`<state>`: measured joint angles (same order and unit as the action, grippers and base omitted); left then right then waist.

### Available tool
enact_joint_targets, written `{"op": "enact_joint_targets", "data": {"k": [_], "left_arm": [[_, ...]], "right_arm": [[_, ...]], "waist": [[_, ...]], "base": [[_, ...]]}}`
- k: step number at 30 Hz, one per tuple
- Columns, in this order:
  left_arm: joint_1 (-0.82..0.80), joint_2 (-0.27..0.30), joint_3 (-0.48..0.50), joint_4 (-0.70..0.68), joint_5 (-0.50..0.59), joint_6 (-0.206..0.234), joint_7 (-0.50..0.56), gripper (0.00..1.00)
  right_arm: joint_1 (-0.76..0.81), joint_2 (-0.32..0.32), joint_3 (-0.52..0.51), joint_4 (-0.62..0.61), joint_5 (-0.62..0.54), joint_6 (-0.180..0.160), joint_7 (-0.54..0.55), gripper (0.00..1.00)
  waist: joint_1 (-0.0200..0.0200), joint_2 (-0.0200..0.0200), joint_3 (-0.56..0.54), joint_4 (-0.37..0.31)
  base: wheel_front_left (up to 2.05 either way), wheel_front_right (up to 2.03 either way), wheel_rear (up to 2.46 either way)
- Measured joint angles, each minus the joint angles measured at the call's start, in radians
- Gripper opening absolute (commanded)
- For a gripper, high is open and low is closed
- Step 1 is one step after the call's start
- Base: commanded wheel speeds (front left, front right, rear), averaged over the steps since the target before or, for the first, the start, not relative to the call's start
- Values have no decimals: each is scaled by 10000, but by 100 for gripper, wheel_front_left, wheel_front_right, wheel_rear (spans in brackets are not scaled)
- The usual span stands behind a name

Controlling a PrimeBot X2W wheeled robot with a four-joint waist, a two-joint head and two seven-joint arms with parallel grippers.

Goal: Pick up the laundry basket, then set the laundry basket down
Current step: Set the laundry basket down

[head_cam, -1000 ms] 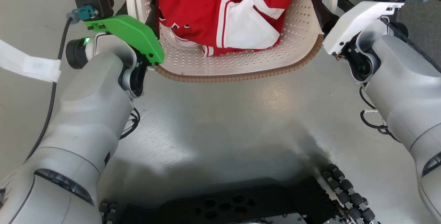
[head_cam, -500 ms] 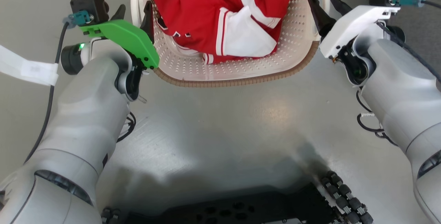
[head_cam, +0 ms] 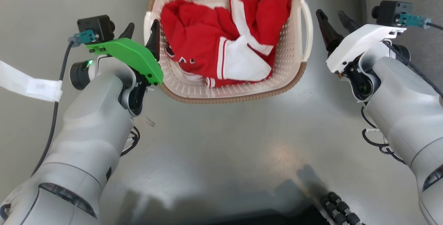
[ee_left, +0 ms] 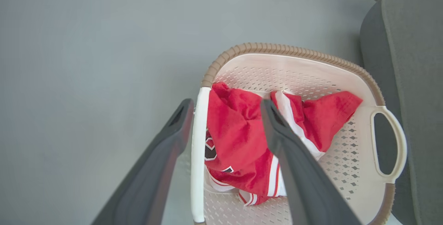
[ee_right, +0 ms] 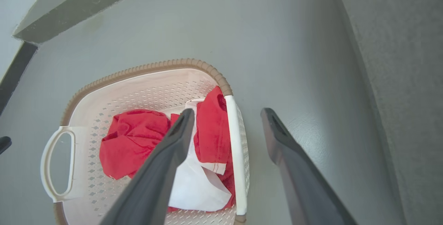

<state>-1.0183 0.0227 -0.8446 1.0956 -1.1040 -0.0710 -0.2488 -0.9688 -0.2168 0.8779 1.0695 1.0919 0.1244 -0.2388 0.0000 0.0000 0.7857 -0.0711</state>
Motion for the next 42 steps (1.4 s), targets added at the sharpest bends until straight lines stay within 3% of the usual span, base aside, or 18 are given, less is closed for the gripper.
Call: {"op": "enact_joint_targets", "data": {"k": [11, 20, 42], "left_arm": [[572, 326, 1250, -989, 606, -165, -4, 100], [1369, 614, 1582, -1827, 1563, -228, -31, 100], [4702, 892, 4280, -4932, 3841, -255, -33, 100]], "right_arm": [[582, -52, -190, -861, 12, 0, -113, 100], [705, -652, -1133, -1787, -744, 0, -113, 100], [4082, -468, -3559, -3833, -2748, -17, -115, 100]], "waist": [[0, 0, -1510, 91], [0, 0, -2529, 189], [-1, 0, -5483, 263]], "base": [[0, 0, 0], [0, 0, 0], [0, 0, 0]]}}
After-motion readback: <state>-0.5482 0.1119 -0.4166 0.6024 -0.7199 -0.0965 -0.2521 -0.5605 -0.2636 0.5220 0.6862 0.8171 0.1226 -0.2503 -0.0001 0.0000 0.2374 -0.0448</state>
